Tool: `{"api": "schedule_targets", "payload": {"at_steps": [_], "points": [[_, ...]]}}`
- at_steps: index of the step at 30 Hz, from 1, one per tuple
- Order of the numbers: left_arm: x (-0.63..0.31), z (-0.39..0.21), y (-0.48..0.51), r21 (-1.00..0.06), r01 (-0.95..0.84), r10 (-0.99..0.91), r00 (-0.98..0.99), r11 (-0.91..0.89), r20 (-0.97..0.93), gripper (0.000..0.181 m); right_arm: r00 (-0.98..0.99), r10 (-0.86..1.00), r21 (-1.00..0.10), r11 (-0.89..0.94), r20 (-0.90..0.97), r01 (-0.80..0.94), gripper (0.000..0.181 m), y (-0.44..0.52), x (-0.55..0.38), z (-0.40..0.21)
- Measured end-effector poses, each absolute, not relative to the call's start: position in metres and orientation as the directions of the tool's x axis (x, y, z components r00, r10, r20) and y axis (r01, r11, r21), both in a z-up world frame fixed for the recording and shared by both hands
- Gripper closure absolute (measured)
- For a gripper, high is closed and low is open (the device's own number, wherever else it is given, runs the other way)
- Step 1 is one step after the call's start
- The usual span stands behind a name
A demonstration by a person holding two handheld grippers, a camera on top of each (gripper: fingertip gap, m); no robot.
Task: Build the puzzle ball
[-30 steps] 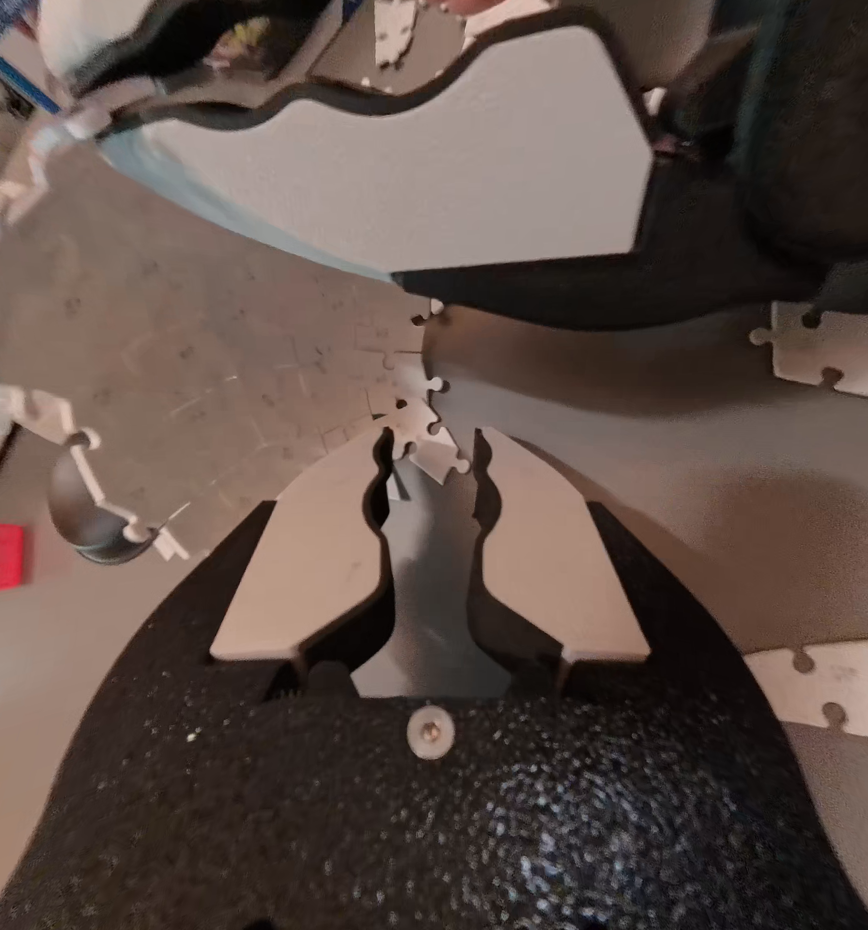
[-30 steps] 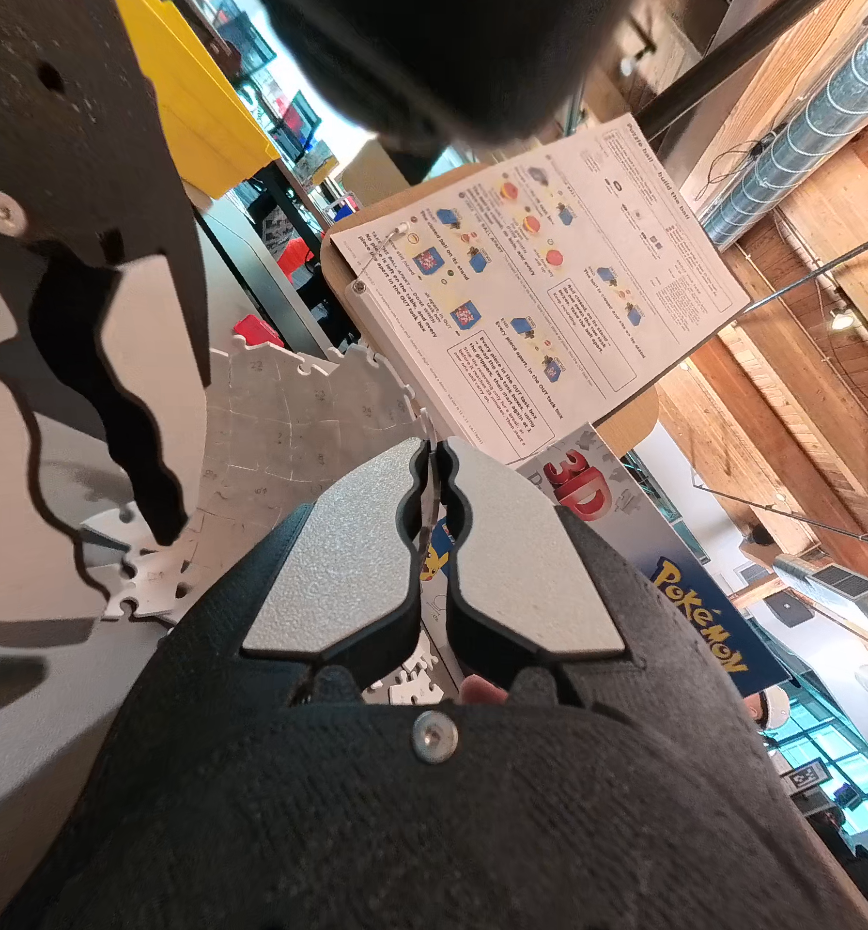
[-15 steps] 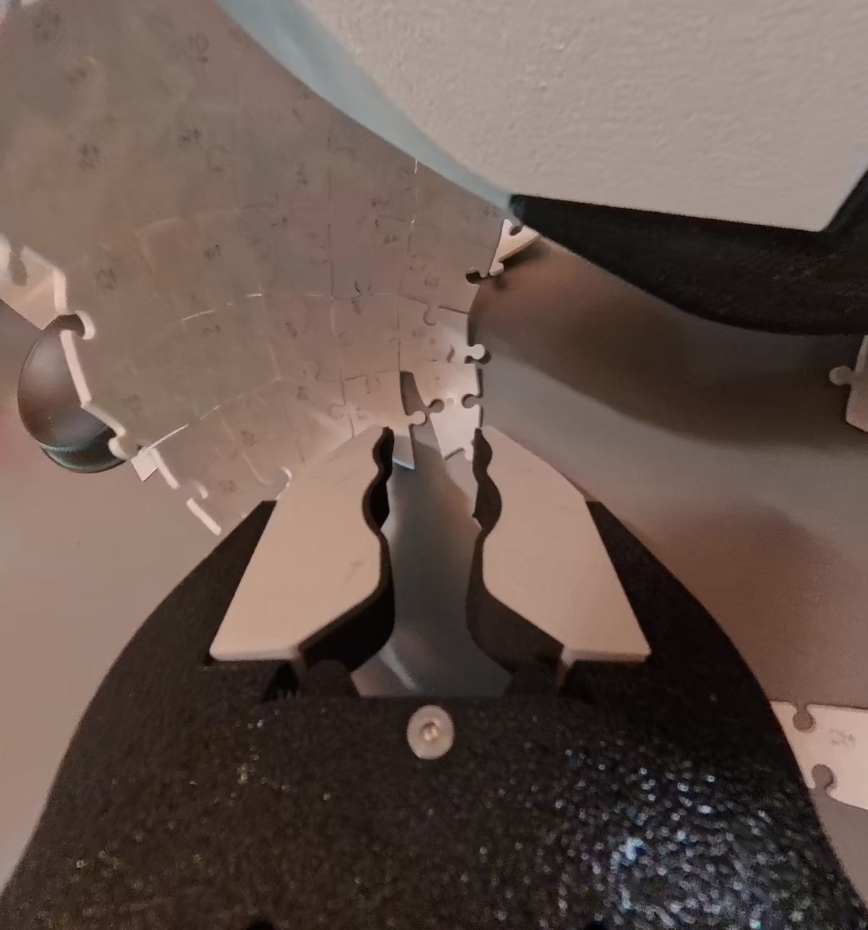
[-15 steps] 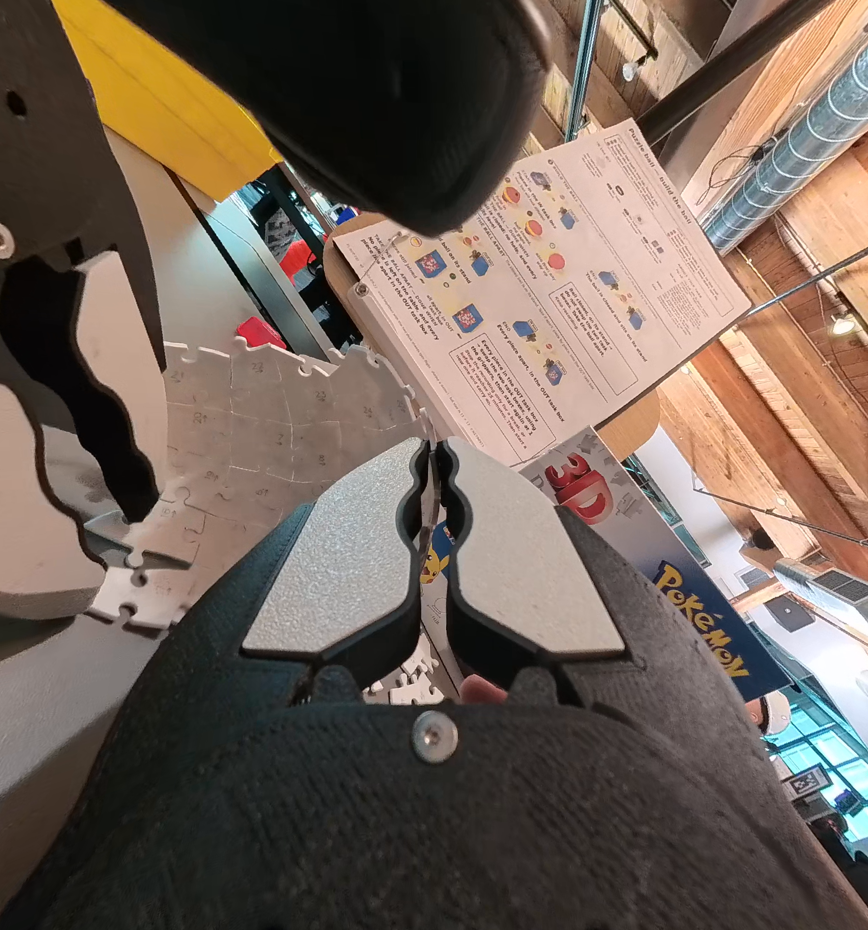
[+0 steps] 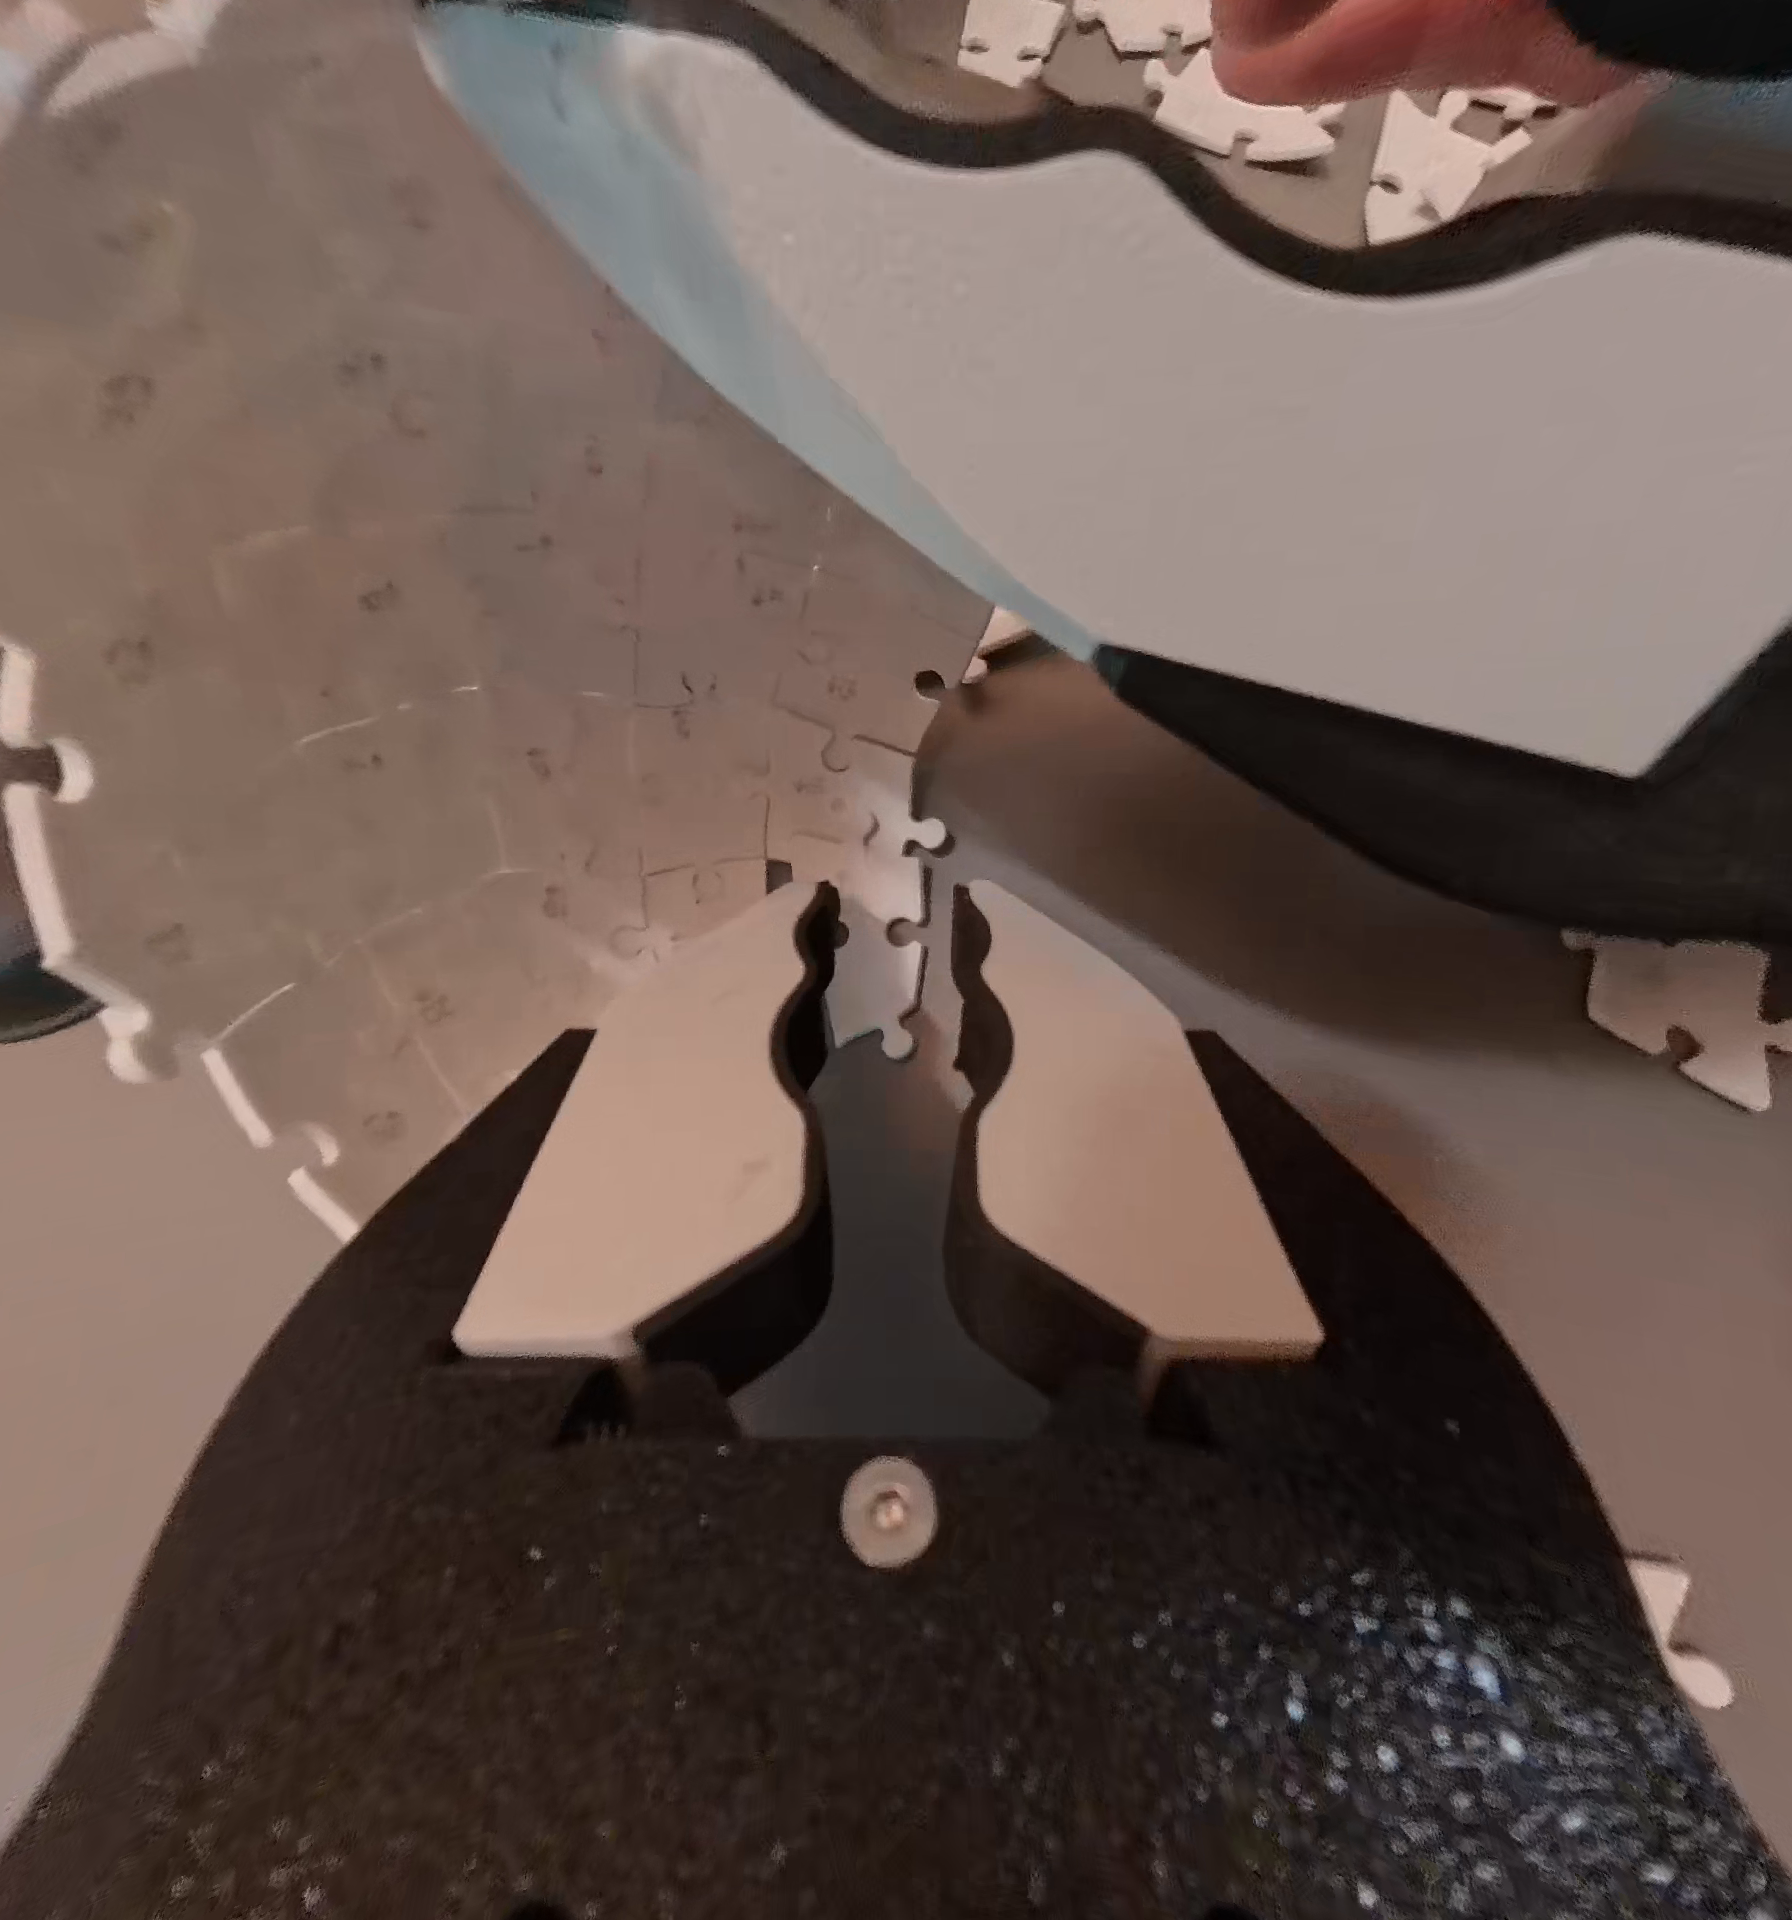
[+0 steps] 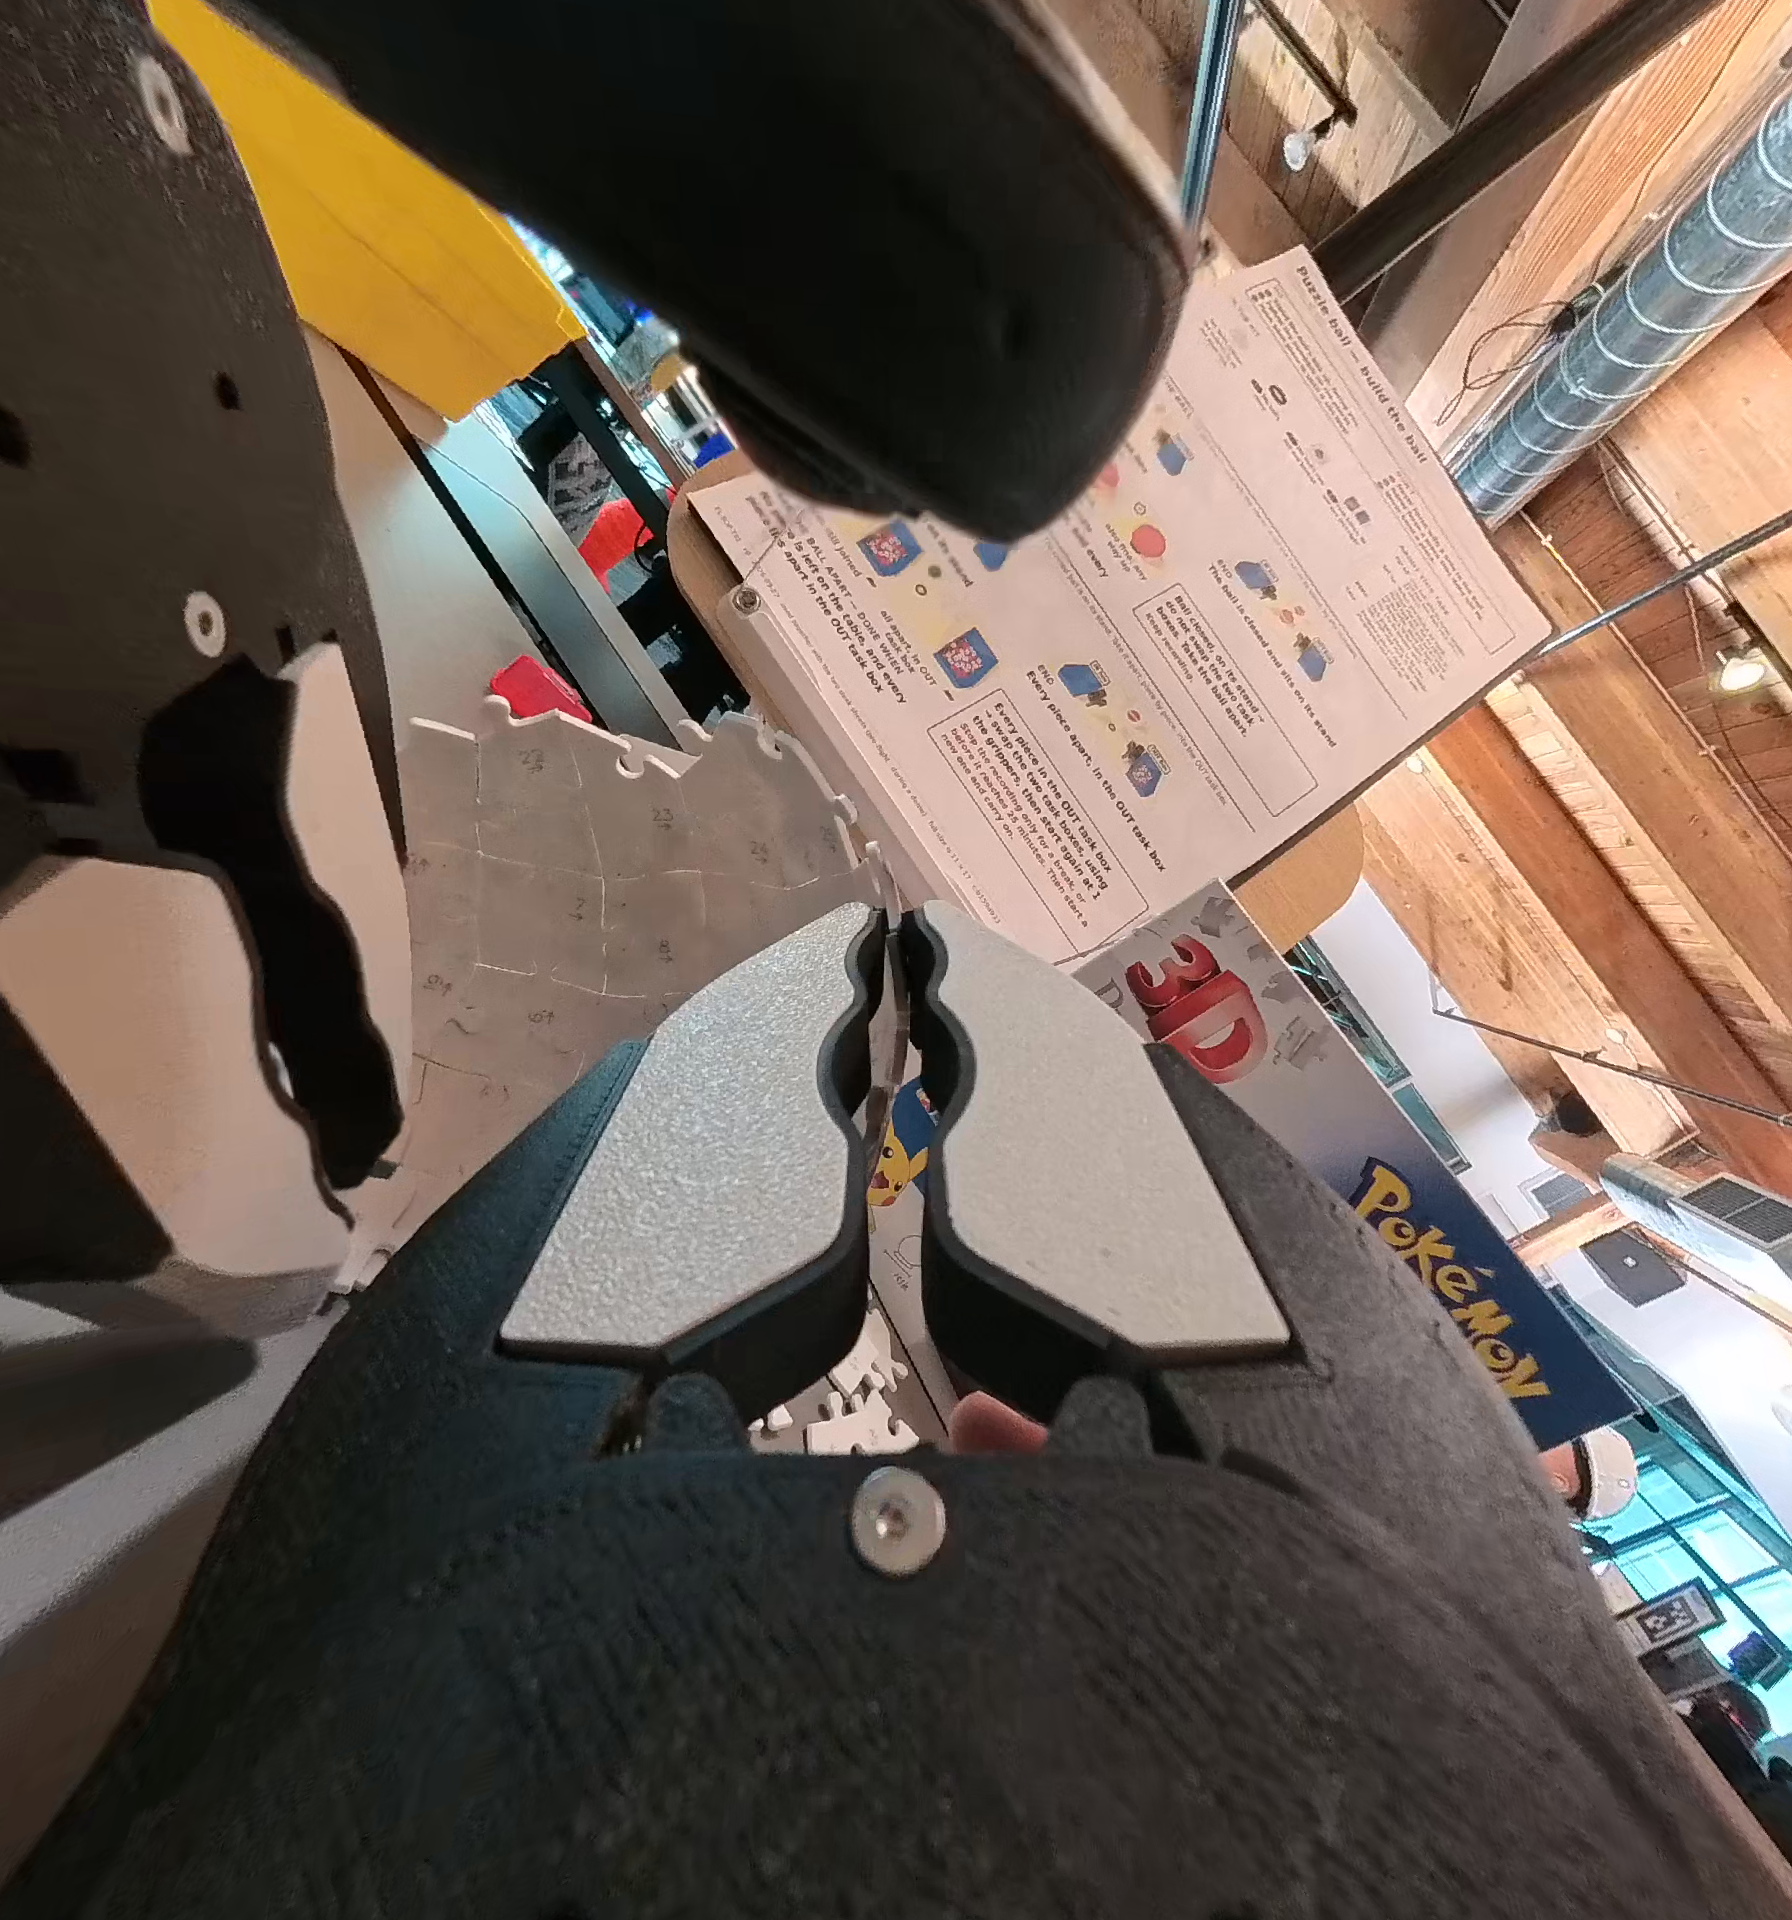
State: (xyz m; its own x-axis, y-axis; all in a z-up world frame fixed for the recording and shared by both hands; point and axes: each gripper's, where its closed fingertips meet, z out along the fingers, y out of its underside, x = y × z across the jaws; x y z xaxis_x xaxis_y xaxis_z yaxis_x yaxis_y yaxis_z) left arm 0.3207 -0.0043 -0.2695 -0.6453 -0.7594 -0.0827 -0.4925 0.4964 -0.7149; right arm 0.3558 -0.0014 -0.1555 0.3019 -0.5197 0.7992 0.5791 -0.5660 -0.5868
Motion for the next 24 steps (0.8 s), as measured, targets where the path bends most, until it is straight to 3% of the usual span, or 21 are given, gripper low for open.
{"api": "schedule_targets", "payload": {"at_steps": [10, 24], "points": [[0.325, -0.275, 0.0, -0.688, -0.551, -0.803, -0.591, 0.472, -0.077, 0.169, 0.306, -0.521, -0.59, -0.562, 0.797, 0.58, 0.177, -0.001, 0.356, -0.156], [0.309, -0.272, 0.018, -0.688, -0.575, -0.851, -0.511, 0.443, -0.122, 0.157, 0.303, -0.519, -0.587, -0.563, 0.799, 0.582, 0.178, 0.0, 0.356, -0.156]]}}
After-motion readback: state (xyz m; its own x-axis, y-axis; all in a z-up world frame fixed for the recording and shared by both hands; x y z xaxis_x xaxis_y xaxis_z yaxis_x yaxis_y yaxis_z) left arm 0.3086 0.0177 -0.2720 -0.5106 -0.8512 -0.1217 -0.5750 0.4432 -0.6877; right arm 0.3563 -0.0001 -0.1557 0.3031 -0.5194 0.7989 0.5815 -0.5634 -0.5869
